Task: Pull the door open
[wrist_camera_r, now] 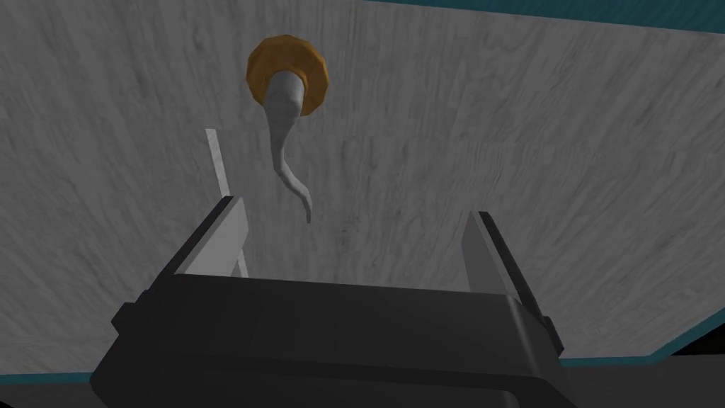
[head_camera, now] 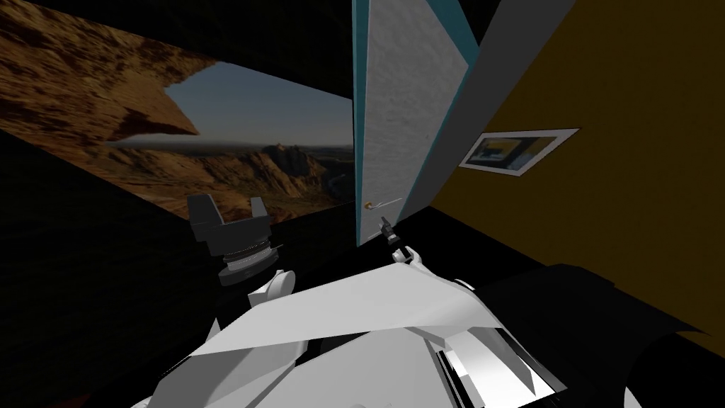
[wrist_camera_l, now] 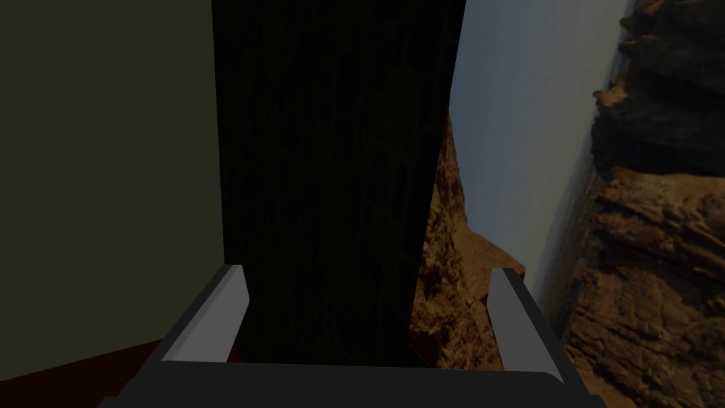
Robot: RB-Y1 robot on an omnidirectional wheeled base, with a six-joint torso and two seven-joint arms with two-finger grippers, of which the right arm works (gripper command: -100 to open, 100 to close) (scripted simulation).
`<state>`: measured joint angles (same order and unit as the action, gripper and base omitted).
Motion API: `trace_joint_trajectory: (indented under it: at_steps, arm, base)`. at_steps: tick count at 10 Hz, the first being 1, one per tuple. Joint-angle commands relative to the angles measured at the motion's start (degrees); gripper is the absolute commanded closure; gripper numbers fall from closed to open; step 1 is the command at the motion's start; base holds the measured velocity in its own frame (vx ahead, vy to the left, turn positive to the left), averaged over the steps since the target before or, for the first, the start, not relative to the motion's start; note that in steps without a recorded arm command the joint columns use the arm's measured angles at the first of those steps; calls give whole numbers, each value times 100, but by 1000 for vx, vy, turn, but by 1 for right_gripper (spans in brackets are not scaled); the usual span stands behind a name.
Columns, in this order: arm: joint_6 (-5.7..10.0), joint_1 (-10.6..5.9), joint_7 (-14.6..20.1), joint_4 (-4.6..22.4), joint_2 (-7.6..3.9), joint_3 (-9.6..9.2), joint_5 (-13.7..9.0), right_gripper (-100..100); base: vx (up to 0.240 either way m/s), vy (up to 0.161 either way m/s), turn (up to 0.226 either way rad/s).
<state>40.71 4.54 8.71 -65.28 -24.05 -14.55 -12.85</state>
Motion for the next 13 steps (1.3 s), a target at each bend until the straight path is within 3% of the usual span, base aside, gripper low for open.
trace_joint_trajectory:
  at_steps: [1, 8, 10, 11, 13]
  arm:
    - [61, -92, 52, 263, -80, -65, -35, -100]
    - [330, -481, 258, 1348, -429, -322, -175, -100]
    - [368, -536, 288, 1501, -478, -358, -194, -100]
    - [347, -503, 272, 1425, -460, -342, -188, -100]
    - [494, -468, 357, 1664, -542, -184, -264, -100]
  base:
    - [65, -90, 131]
    - [48, -83, 144]
    - [39, -83, 69]
    - [18, -34, 14]
    - [145, 87, 232]
